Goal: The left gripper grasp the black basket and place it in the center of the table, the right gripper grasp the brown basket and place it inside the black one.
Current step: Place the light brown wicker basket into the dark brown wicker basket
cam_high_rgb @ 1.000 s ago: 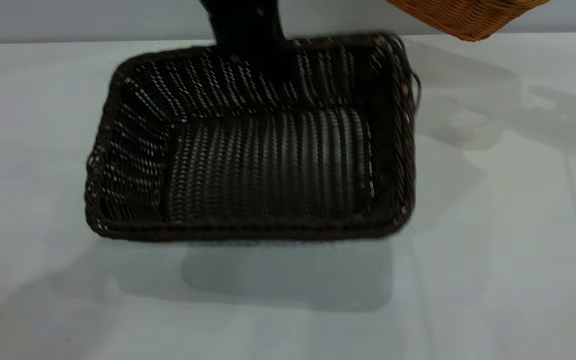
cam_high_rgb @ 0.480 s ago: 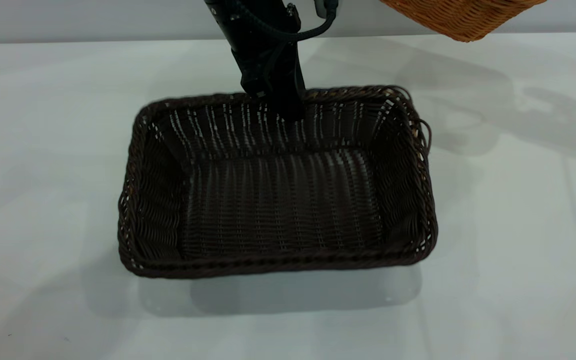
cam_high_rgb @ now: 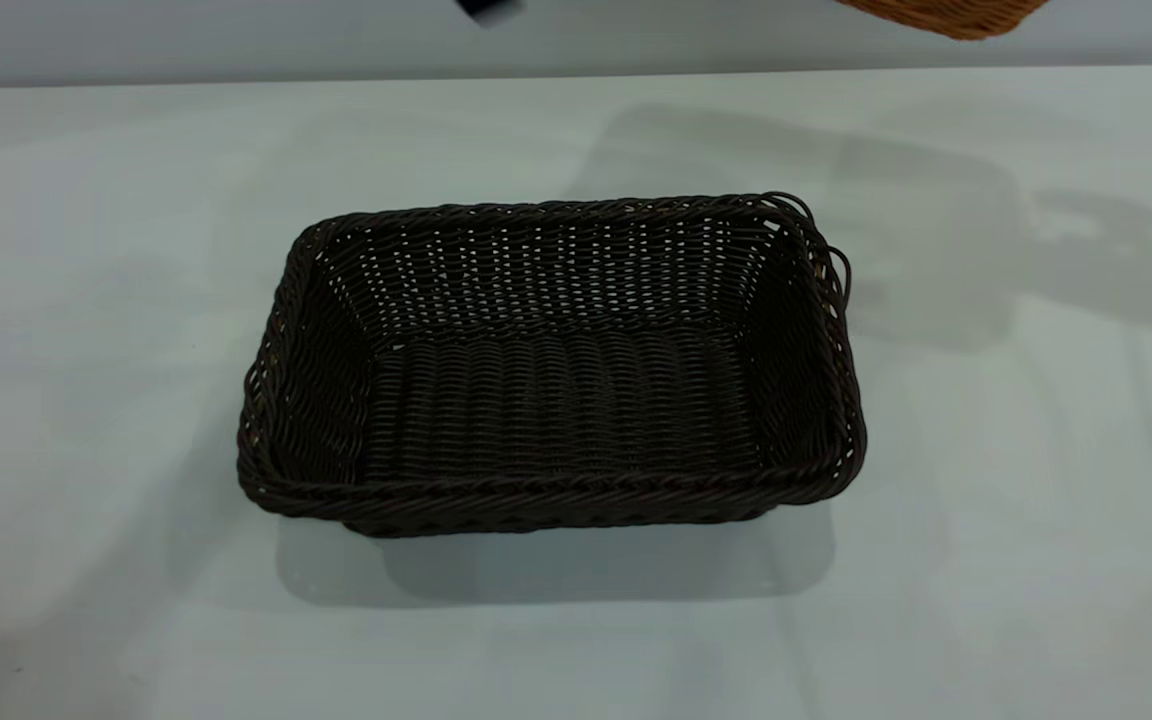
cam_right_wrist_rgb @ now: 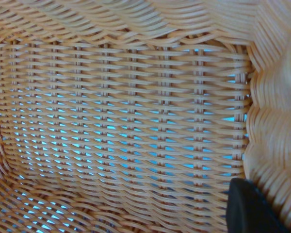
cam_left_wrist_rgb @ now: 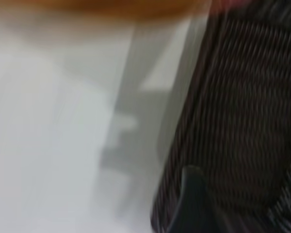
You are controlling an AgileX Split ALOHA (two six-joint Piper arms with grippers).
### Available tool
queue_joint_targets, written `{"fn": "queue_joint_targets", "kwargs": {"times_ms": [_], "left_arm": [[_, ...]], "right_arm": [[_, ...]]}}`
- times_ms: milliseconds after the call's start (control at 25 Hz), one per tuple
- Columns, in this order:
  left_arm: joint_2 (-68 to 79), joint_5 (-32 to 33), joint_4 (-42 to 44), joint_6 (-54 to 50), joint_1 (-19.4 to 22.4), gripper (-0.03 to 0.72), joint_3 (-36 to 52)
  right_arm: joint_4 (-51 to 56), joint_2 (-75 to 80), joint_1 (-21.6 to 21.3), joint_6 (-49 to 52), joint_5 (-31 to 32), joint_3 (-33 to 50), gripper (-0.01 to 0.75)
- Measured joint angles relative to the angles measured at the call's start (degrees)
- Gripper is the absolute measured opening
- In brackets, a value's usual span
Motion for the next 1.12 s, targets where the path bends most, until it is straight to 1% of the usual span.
{"fn": "queue_joint_targets", "kwargs": {"times_ms": [120,200,360,520,640,720,840,1040,1120], "left_arm": [[-4.17,4.06,0.50,-4.66,4.90,0.483,0.00],[-6.29,4.57,-0.27,-6.08,8.81,0.483,0.00],[-8.54,2.37,-4.44,-6.60,15.97,0.484,0.00],[-8.59,-0.56,-7.59,-6.60,20.30,0.484,0.00],[-8.59,-1.34,-8.77,-6.60,21.47,0.484,0.00],[-8.59,-1.40,-9.19,-6.60,21.62,0.484,0.00],[-8.59,-1.73,-9.78,-6.60,21.62,0.484,0.00],[-8.59,-2.40,-12.02,-6.60,21.62,0.484,0.00],[-8.59,-2.46,-12.89,-6.60,21.62,0.484,0.00]], "right_arm": [[-8.13,-0.98,1.84,6.23,3.58,0.00,0.069],[-13.62,-0.98,3.94,10.04,5.04,0.00,0.069],[-19.84,-0.98,10.33,15.91,7.70,0.00,0.069],[-23.12,-0.98,16.25,19.49,12.48,0.08,0.069],[-25.55,-1.10,18.89,21.11,12.78,1.70,0.069],[-26.05,-1.12,20.26,21.40,11.71,3.99,0.069],[-25.89,-1.12,22.42,21.40,7.66,6.60,0.069],[-23.80,-1.12,25.46,21.40,0.65,6.94,0.069],[-22.98,-0.79,26.53,21.40,-1.21,6.94,0.069]]}}
